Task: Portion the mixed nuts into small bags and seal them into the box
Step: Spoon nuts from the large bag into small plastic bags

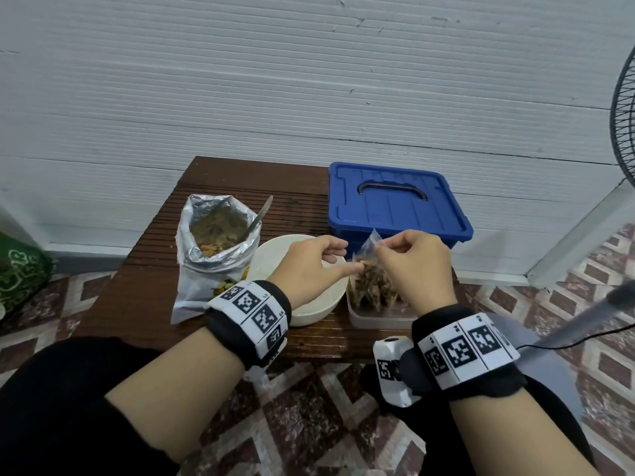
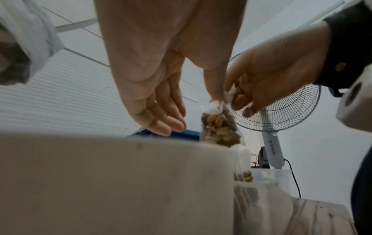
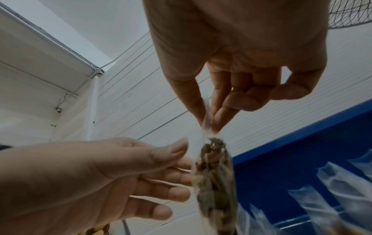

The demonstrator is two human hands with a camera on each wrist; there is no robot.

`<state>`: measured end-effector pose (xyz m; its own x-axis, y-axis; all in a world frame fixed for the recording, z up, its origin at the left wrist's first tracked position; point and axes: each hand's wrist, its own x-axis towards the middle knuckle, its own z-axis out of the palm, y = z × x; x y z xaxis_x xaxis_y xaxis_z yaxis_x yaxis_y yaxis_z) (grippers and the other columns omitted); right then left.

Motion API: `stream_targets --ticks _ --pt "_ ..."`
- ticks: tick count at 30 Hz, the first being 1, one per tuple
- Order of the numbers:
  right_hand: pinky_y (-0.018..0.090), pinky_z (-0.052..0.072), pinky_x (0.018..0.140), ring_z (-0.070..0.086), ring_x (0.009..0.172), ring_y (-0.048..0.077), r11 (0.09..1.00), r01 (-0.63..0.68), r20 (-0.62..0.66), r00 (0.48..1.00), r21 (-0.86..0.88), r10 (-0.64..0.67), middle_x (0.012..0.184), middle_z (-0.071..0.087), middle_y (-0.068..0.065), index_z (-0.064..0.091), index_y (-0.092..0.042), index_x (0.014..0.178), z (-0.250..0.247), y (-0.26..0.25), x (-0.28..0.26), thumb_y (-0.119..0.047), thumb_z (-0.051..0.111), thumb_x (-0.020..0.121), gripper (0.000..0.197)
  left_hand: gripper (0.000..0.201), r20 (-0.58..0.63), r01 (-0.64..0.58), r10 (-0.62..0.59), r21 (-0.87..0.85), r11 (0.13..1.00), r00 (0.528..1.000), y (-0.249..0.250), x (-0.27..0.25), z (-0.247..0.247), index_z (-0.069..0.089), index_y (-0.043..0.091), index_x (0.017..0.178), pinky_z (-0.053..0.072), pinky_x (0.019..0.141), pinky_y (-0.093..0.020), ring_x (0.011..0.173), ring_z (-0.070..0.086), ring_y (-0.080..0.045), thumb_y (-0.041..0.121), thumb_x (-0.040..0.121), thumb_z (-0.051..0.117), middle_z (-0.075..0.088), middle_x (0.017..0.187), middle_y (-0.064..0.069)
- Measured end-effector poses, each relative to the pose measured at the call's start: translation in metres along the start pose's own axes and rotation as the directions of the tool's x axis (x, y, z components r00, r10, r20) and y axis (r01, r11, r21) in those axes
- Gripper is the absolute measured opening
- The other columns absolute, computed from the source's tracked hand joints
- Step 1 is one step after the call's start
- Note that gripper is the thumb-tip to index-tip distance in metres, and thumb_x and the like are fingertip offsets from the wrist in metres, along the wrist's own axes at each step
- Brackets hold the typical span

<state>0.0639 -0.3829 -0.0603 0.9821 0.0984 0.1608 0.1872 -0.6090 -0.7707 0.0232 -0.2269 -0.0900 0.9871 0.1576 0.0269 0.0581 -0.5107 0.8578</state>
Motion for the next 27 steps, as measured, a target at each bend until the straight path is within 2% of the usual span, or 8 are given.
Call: stream_targets --ticks 3,7,10,13,17,22,24,27 --pt "0.042 0.051 0.084 0.062 0.083 0.015 0.999 -0.034 0.009 0.999 -0.018 0.035 0.074 0.065 -0.01 0.063 -0.023 0.067 -0.001 0.005 0.002 -0.025 0.065 0.081 0.015 0.041 -0.048 0.016 -0.017 -0.009 1.0 0.999 -0.001 0.004 -0.008 0.059 0.02 0.124 0.042 0.081 -0.009 0.098 0.058 0.001 0.036 0.087 0.067 0.064 0.112 0.011" --pt "0.032 0.049 0.074 0.061 0.075 0.015 0.997 -0.065 -0.032 0.997 0.05 0.067 0.068 0.064 -0.006 0.062 -0.014 0.063 -0.01 0.006 0.004 -0.019 0.064 0.08 0.017 0.036 -0.073 0.018 -0.017 0.021 1.0 0.997 -0.003 0.006 -0.016 0.06 0.019 0.124 0.041 0.069 0.002 0.088 0.056 0.008 0.032 0.09 0.063 0.063 0.107 0.013" --pt "0.026 0.041 0.067 0.057 0.069 0.012 0.995 -0.065 -0.058 0.996 0.081 0.07 0.065 0.062 -0.003 0.058 -0.011 0.061 -0.018 0.005 0.005 -0.017 0.064 0.08 0.021 0.034 -0.088 0.019 -0.016 0.028 0.999 0.996 -0.005 0.007 -0.02 0.06 0.02 0.123 0.04 0.067 0.002 0.087 0.055 0.009 0.031 0.091 0.063 0.063 0.105 0.014" --pt "0.029 0.044 0.071 0.056 0.069 0.014 0.995 -0.083 -0.053 0.995 0.063 0.086 0.063 0.06 -0.003 0.055 -0.012 0.058 -0.019 0.009 0.006 -0.016 0.063 0.079 0.023 0.033 -0.1 0.025 -0.023 0.021 0.999 0.995 -0.005 0.007 -0.02 0.061 0.019 0.122 0.04 0.069 -0.001 0.086 0.055 0.008 0.029 0.091 0.062 0.062 0.102 0.014" --pt "0.04 0.051 0.08 0.061 0.077 0.018 0.993 -0.11 0.065 0.991 -0.047 0.113 0.067 0.064 -0.001 0.062 -0.013 0.06 -0.008 0.017 0.007 -0.02 0.065 0.078 0.02 0.033 -0.075 0.04 -0.038 0.025 0.999 0.996 -0.006 0.006 -0.02 0.06 0.019 0.123 0.04 0.073 -0.005 0.093 0.057 0.002 0.03 0.092 0.062 0.064 0.109 0.01" --pt "0.041 0.053 0.084 0.063 0.081 0.015 0.986 -0.084 0.176 0.978 -0.144 0.109 0.073 0.067 -0.005 0.063 -0.019 0.063 0.003 0.023 0.005 -0.019 0.066 0.082 0.019 0.033 -0.06 0.066 -0.065 0.019 0.998 0.996 -0.008 0.005 -0.02 0.059 0.02 0.124 0.04 0.075 -0.006 0.097 0.057 -0.001 0.03 0.092 0.061 0.063 0.108 0.012" --pt "0.042 0.053 0.086 0.064 0.082 0.012 0.988 -0.08 0.197 0.975 -0.13 0.105 0.074 0.068 -0.009 0.064 -0.022 0.065 0.003 0.023 0.005 -0.021 0.069 0.082 0.018 0.032 -0.072 0.066 -0.065 0.016 0.998 0.995 -0.008 0.006 -0.021 0.06 0.02 0.122 0.04 0.074 -0.006 0.096 0.057 0.0 0.029 0.092 0.061 0.063 0.107 0.012" --pt "0.042 0.054 0.084 0.065 0.081 0.012 0.994 -0.067 0.229 0.97 -0.084 0.084 0.074 0.07 -0.007 0.065 -0.024 0.069 0.003 0.021 0.006 -0.025 0.071 0.083 0.015 0.03 -0.082 0.066 -0.065 0.016 0.998 0.995 -0.008 0.007 -0.021 0.06 0.022 0.12 0.039 0.072 -0.006 0.093 0.057 0.001 0.03 0.092 0.062 0.064 0.107 0.012"
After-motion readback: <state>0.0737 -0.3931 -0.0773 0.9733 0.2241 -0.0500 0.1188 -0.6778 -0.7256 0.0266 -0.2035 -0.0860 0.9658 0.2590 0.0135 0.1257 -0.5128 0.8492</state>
